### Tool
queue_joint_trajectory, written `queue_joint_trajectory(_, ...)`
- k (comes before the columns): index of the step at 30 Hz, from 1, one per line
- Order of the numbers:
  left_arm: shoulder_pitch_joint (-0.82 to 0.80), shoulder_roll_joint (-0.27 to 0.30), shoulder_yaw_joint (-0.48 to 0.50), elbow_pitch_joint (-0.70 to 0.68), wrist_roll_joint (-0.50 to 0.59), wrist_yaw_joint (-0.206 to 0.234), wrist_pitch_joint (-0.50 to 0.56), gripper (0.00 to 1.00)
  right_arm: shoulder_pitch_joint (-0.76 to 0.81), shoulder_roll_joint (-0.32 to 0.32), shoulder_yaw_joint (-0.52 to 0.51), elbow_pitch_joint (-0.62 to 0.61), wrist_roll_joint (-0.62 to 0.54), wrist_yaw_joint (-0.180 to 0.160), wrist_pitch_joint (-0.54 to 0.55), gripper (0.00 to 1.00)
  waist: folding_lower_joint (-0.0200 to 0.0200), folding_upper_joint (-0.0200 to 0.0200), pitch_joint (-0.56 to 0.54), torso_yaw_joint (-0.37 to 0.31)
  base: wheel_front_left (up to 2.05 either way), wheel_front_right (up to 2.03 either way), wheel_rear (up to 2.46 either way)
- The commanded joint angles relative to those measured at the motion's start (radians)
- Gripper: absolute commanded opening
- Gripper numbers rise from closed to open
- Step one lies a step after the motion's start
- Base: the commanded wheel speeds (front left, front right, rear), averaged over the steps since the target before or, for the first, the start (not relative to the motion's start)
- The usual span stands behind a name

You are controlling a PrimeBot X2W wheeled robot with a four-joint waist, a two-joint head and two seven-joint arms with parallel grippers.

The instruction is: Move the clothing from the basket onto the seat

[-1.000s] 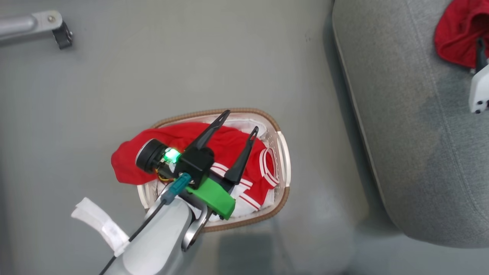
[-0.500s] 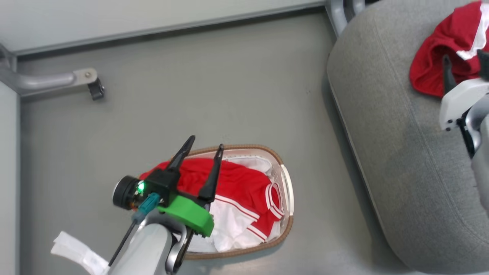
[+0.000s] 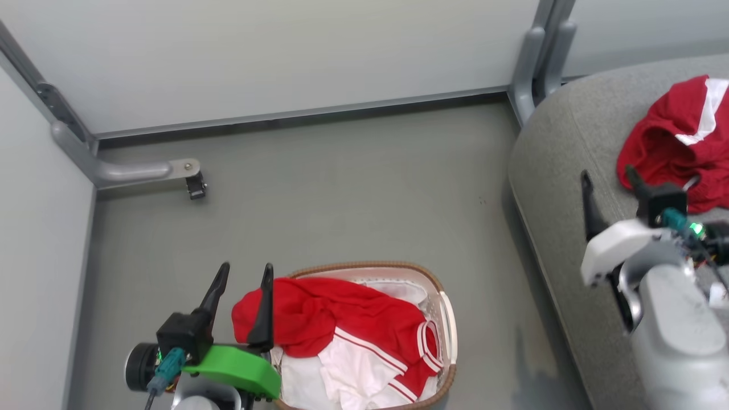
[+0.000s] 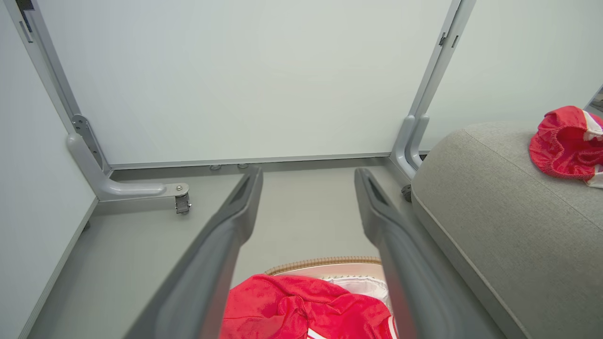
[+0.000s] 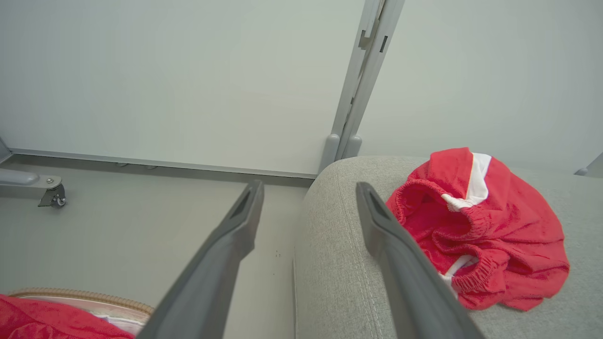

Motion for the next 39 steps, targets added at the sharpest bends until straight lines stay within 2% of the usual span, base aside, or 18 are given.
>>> queue_joint_trajectory(1, 0.031, -0.003, 0.019, -0.005, -0.002, -0.001, -0.001, 1.00, 0.064, 0.029, -0.005, -0.048, -0.007, -0.001, -0.004, 1.00, 0.0001, 0.0000, -0.038, 0.032, 0.00, 0.00, 0.00)
queue_joint_trajectory(8, 0.106, -0.018, 0.080, -0.030, 0.005, -0.010, -0.001, 1.00, 0.266, 0.097, -0.025, -0.243, 0.008, -0.001, -0.004, 1.00, 0.0001, 0.0000, -0.070, 0.058, 0.00, 0.00, 0.00)
queue_joint_trajectory(11, 0.130, -0.023, 0.098, -0.039, 0.011, -0.007, -0.001, 1.00, 0.331, 0.101, -0.018, -0.307, 0.010, -0.001, -0.005, 1.00, 0.0001, 0.0000, -0.079, 0.065, 0.00, 0.00, 0.00)
queue_joint_trajectory(15, 0.156, -0.028, 0.125, -0.049, 0.007, -0.003, -0.001, 1.00, 0.399, 0.104, 0.031, -0.360, 0.073, -0.001, -0.004, 1.00, 0.0001, 0.0000, -0.087, 0.073, 0.00, 0.00, 0.00)
queue_joint_trajectory(28, 0.200, -0.036, 0.152, -0.056, 0.006, -0.003, -0.001, 1.00, 0.496, 0.103, 0.117, -0.429, 0.153, -0.001, -0.005, 1.00, 0.0001, 0.0000, -0.104, 0.087, 0.00, 0.00, 0.00)
queue_joint_trajectory(39, 0.200, -0.038, 0.143, -0.043, 0.003, -0.005, -0.001, 1.00, 0.514, 0.104, 0.146, -0.422, 0.175, -0.001, -0.005, 1.00, 0.0001, 0.0000, -0.113, 0.089, 0.00, 0.00, 0.00)
